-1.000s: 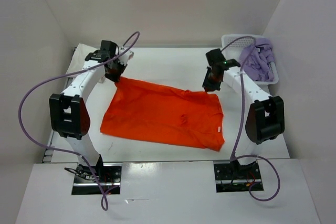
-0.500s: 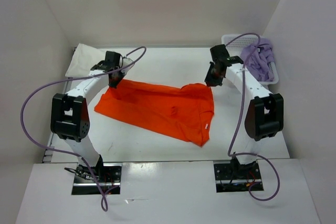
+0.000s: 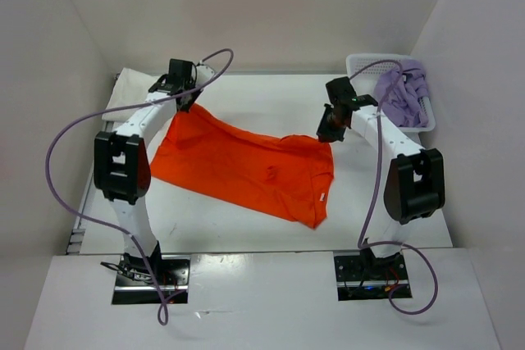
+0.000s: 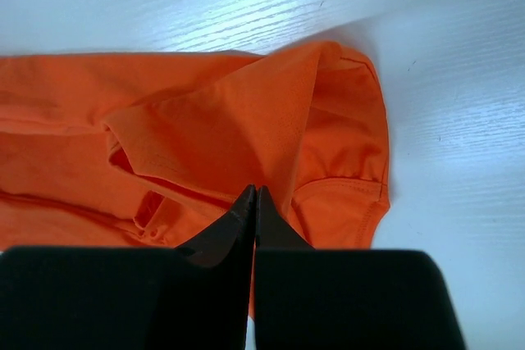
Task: Fold and stack the t-shirts
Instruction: Fold the other side of the tshirt into a rectangle
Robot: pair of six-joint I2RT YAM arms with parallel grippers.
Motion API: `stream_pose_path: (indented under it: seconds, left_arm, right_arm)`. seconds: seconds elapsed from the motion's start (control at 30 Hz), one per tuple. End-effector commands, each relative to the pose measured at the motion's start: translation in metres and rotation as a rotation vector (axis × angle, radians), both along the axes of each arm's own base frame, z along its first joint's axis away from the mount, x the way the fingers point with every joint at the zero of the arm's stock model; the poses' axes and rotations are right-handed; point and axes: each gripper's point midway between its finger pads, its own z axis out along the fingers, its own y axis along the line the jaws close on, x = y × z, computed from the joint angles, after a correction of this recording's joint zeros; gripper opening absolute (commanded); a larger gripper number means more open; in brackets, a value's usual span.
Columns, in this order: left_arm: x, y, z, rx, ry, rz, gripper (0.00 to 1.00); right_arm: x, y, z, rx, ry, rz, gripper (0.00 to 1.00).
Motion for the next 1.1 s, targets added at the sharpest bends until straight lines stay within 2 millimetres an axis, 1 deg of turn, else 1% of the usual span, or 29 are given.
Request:
stream_pose_path:
  seconds: [0.0, 0.03, 0.07, 0.1, 0.13, 0.17, 0.2, 0.23, 0.27, 0.3, 0.33, 0.37, 0.4, 0.43, 0.47, 0.5, 0.53, 0.6, 0.63, 0.67, 0.77, 0.8, 0.9, 0.97, 1.0, 1.03, 1.07]
  left_arm:
    - [0.029, -0.006, -0.022, -0.073, 0.011, 0.030, 0.25]
    - [0.039, -0.009, -0.014, -0.091, -0.013, 0.028, 0.30]
    - [0.042, -0.011, -0.017, -0.107, -0.015, 0.043, 0.45]
    - [0.047, -0.006, -0.027, -0.113, -0.001, 0.063, 0.54]
    - [0.051, -0.005, -0.027, -0.117, -0.009, 0.079, 0.62]
    - [0.061, -0.002, -0.016, -0.142, -0.044, 0.105, 0.68]
    - [0.061, 0.004, -0.026, -0.147, -0.014, 0.129, 0.74]
    - [0.063, 0.003, -0.023, -0.156, -0.013, 0.139, 0.75]
    - [0.068, 0.017, -0.011, -0.186, -0.036, 0.177, 0.75]
    - [0.063, 0.017, -0.010, -0.214, -0.012, 0.162, 0.76]
    - [0.059, 0.020, 0.011, -0.246, -0.041, 0.158, 0.76]
    - [0.050, 0.028, 0.013, -0.258, -0.022, 0.155, 0.76]
    - [0.035, 0.025, 0.004, -0.281, 0.029, 0.125, 0.77]
    - [0.022, 0.024, 0.013, -0.277, 0.039, 0.106, 0.77]
    - [0.003, 0.030, 0.003, -0.248, 0.105, 0.084, 0.77]
    - [-0.012, 0.031, -0.006, -0.254, 0.150, 0.064, 0.77]
    - [-0.044, 0.032, -0.028, -0.256, 0.232, 0.060, 0.77]
    - [-0.080, 0.037, -0.054, -0.250, 0.336, 0.036, 0.77]
    - [-0.094, 0.038, -0.062, -0.243, 0.365, 0.044, 0.77]
    - [-0.119, 0.038, -0.087, -0.239, 0.451, 0.044, 0.77]
    - [-0.140, 0.049, -0.097, -0.255, 0.489, 0.110, 0.77]
    - [-0.148, 0.056, -0.103, -0.252, 0.509, 0.153, 0.77]
    - [-0.160, 0.067, -0.115, -0.214, 0.547, 0.192, 0.77]
    - [-0.176, 0.071, -0.128, -0.183, 0.613, 0.214, 0.76]
    - [-0.180, 0.074, -0.131, -0.168, 0.624, 0.223, 0.76]
    - [-0.184, 0.081, -0.129, -0.156, 0.621, 0.242, 0.74]
    - [-0.191, 0.084, -0.133, -0.135, 0.638, 0.254, 0.74]
  right_arm:
    - [0.024, 0.006, 0.015, 0.003, -0.090, 0.010, 0.00]
    - [0.028, 0.007, 0.011, 0.001, -0.081, 0.010, 0.00]
    - [0.032, 0.008, 0.014, 0.003, -0.092, 0.010, 0.00]
    - [0.037, 0.009, 0.015, 0.006, -0.103, 0.010, 0.00]
    - [0.040, 0.010, 0.014, 0.006, -0.101, 0.010, 0.00]
    - [0.045, 0.011, 0.012, 0.005, -0.099, 0.010, 0.00]
    - [0.045, 0.011, 0.008, 0.003, -0.090, 0.010, 0.00]
    - [0.051, 0.013, 0.013, 0.007, -0.105, 0.010, 0.00]
    - [0.054, 0.012, 0.009, -0.003, -0.100, 0.005, 0.00]
    - [0.056, 0.012, 0.012, -0.001, -0.108, 0.005, 0.00]
    - [0.061, 0.014, 0.015, 0.002, -0.117, 0.005, 0.00]
    - [0.066, 0.012, 0.011, -0.013, -0.115, -0.003, 0.00]
    - [0.070, 0.011, 0.012, -0.023, -0.123, 0.000, 0.00]
    - [0.076, 0.013, 0.019, -0.020, -0.135, 0.000, 0.00]
    - [0.078, 0.014, 0.016, -0.024, -0.122, 0.000, 0.00]
    - [0.085, 0.014, 0.025, -0.024, -0.150, -0.005, 0.00]
    - [0.087, 0.014, 0.025, -0.029, -0.151, 0.002, 0.00]
    - [0.090, 0.014, 0.032, -0.026, -0.164, 0.002, 0.00]
    - [0.087, 0.014, 0.031, -0.028, -0.154, 0.002, 0.00]
    - [0.090, 0.014, 0.035, -0.026, -0.164, 0.002, 0.00]
    - [0.086, 0.018, 0.034, -0.028, -0.154, 0.011, 0.00]
    - [0.086, 0.018, 0.038, -0.025, -0.165, 0.011, 0.00]
    - [0.080, 0.016, 0.040, -0.025, -0.165, 0.011, 0.00]
    - [0.078, 0.016, 0.042, -0.025, -0.166, 0.011, 0.00]
    - [0.076, 0.015, 0.042, -0.025, -0.166, 0.011, 0.00]
    - [0.075, 0.015, 0.046, -0.022, -0.175, 0.011, 0.00]
    - [0.075, 0.015, 0.047, -0.022, -0.175, 0.011, 0.00]
